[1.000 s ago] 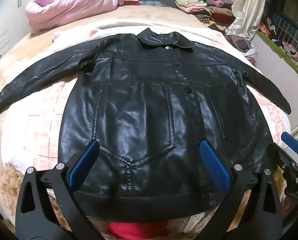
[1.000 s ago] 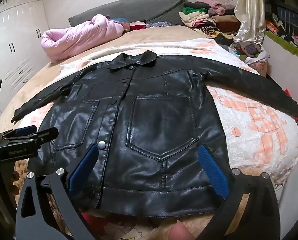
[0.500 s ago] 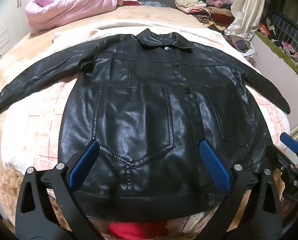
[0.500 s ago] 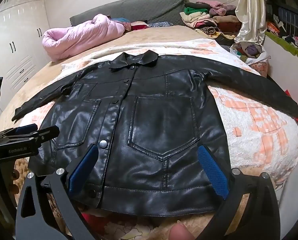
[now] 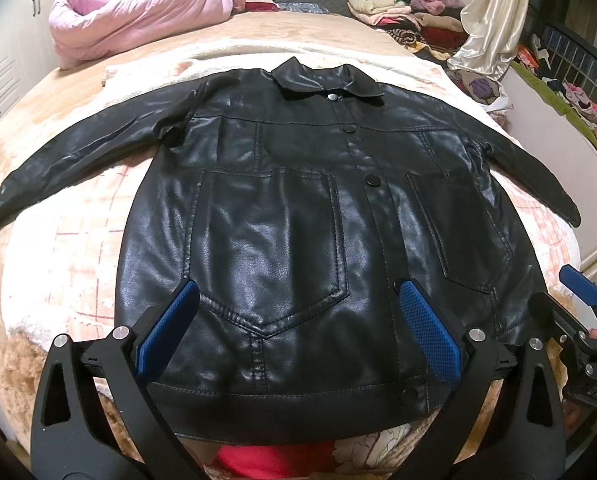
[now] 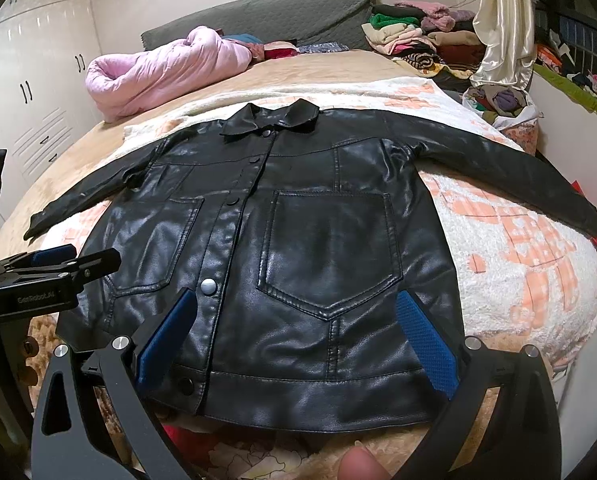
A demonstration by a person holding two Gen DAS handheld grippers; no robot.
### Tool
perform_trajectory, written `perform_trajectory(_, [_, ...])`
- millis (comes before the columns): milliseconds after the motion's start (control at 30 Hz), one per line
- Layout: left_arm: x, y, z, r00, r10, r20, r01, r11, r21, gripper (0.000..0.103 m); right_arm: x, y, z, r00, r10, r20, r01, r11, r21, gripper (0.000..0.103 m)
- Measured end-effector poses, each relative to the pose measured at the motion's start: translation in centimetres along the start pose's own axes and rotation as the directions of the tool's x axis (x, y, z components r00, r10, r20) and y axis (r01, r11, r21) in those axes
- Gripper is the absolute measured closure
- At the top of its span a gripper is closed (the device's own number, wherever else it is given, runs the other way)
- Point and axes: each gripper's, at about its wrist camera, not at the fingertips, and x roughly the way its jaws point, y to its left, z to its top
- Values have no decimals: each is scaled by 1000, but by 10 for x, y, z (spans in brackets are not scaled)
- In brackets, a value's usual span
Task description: Fold large clothes
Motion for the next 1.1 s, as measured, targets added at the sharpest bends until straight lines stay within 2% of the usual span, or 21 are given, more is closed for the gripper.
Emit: perform_trajectory(1100, [0,-1,-4,1000,-4,9,4,1000,8,9,0,2,1,1000,8,8,-8,1000,1,4])
